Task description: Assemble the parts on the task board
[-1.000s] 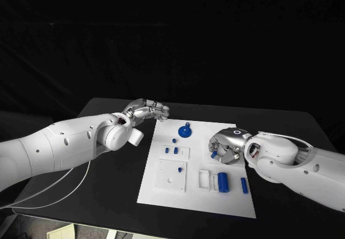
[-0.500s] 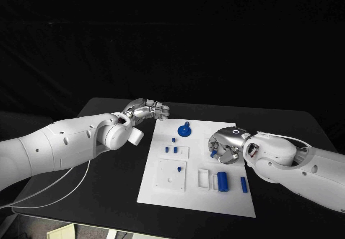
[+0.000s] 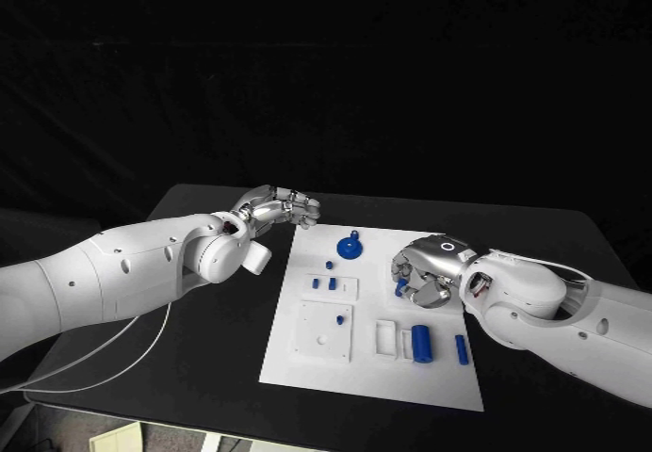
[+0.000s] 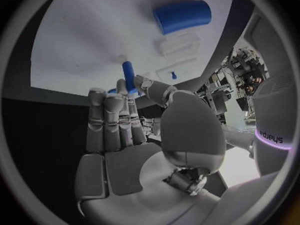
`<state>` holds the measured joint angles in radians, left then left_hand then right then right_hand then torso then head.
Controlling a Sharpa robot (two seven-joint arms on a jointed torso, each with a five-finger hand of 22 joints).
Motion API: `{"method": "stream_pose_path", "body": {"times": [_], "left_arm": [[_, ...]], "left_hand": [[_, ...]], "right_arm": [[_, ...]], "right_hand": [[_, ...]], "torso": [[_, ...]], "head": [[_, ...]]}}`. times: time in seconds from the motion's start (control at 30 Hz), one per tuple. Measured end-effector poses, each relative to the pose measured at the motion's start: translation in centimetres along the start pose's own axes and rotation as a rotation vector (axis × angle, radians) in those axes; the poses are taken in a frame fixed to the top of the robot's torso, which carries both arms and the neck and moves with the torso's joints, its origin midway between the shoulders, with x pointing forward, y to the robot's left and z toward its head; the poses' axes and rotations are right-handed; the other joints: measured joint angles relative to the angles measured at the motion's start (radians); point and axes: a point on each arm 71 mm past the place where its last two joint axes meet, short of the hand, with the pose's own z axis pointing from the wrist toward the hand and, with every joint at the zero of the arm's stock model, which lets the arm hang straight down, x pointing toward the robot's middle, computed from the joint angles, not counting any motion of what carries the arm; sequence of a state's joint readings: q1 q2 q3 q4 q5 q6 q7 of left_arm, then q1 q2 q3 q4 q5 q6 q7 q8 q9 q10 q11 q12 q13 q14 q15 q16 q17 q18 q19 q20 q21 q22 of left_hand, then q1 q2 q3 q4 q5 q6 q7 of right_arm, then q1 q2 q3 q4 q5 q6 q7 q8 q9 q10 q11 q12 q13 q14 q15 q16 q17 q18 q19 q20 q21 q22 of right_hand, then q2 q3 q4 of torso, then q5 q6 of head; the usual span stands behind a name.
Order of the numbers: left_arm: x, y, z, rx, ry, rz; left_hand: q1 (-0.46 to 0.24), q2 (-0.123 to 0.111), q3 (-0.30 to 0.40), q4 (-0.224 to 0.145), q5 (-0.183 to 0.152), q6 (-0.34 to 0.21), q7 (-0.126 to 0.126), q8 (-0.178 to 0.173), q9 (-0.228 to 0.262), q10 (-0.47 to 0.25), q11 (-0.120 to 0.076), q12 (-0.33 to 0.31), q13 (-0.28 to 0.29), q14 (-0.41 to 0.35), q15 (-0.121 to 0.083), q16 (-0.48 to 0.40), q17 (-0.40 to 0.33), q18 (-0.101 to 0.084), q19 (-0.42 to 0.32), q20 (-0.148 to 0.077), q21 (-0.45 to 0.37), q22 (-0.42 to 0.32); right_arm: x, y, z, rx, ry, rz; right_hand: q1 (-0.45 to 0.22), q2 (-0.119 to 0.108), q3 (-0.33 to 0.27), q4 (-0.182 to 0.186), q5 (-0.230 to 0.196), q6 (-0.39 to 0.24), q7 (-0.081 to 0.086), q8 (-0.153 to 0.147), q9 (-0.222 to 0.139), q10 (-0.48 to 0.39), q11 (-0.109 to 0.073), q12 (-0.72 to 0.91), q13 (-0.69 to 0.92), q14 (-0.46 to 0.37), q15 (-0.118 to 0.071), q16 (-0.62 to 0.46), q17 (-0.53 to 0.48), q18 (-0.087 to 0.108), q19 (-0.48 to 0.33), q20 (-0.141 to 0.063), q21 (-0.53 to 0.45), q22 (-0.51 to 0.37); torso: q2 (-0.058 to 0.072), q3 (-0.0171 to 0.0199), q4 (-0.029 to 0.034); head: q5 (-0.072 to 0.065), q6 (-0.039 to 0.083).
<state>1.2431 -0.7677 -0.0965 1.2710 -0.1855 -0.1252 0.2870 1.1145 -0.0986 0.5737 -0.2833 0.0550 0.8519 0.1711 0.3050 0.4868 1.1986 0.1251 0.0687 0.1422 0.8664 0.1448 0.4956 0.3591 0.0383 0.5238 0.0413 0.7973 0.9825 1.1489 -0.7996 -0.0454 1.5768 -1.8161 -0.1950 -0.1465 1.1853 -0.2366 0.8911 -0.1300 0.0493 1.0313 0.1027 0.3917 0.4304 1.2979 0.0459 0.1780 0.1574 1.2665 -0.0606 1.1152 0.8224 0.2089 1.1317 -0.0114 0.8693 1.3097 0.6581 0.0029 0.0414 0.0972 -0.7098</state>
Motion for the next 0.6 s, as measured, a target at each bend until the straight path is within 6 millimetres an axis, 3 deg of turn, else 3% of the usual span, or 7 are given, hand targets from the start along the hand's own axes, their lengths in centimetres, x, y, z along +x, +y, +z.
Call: {"method": "stream_pose_path", "body": {"times": [0.3,0.6], "left_arm": [[0.0,0.0,0.0,0.0,-0.001,0.0],[0.1,0.0,0.1,0.001,0.001,-0.001]], "left_hand": [[0.0,0.0,0.0,0.0,0.0,0.0,0.0,0.0,0.0,0.0,0.0,0.0,-0.001,0.0,0.0,0.0,0.001,0.0,0.0,0.0,0.0,0.0],[0.0,0.0,0.0,0.0,0.0,0.0,0.0,0.0,0.0,0.0,0.0,0.0,-0.001,0.0,0.0,0.0,0.001,0.0,0.0,0.0,0.0,0.001]], "right_arm": [[-2.3,1.7,-0.3,-0.046,-0.087,0.024],[-2.4,6.6,1.3,-0.159,-0.106,0.098]], "right_hand": [[0.0,0.0,0.007,0.004,0.0,0.0,0.0,0.005,0.0,0.001,-0.001,0.004,0.003,0.002,-0.002,0.0,0.0,0.0,0.002,0.0,0.005,0.0],[0.0,0.0,0.012,0.004,-0.003,0.0,0.0,0.005,0.0,0.001,-0.001,0.004,0.003,0.002,-0.001,0.0,0.001,0.0,0.005,-0.001,0.005,0.0]], "torso": [[0.0,0.0,0.0],[0.0,-0.0006,0.0]], "head": [[0.007,-0.001],[0.021,-0.007]]}}
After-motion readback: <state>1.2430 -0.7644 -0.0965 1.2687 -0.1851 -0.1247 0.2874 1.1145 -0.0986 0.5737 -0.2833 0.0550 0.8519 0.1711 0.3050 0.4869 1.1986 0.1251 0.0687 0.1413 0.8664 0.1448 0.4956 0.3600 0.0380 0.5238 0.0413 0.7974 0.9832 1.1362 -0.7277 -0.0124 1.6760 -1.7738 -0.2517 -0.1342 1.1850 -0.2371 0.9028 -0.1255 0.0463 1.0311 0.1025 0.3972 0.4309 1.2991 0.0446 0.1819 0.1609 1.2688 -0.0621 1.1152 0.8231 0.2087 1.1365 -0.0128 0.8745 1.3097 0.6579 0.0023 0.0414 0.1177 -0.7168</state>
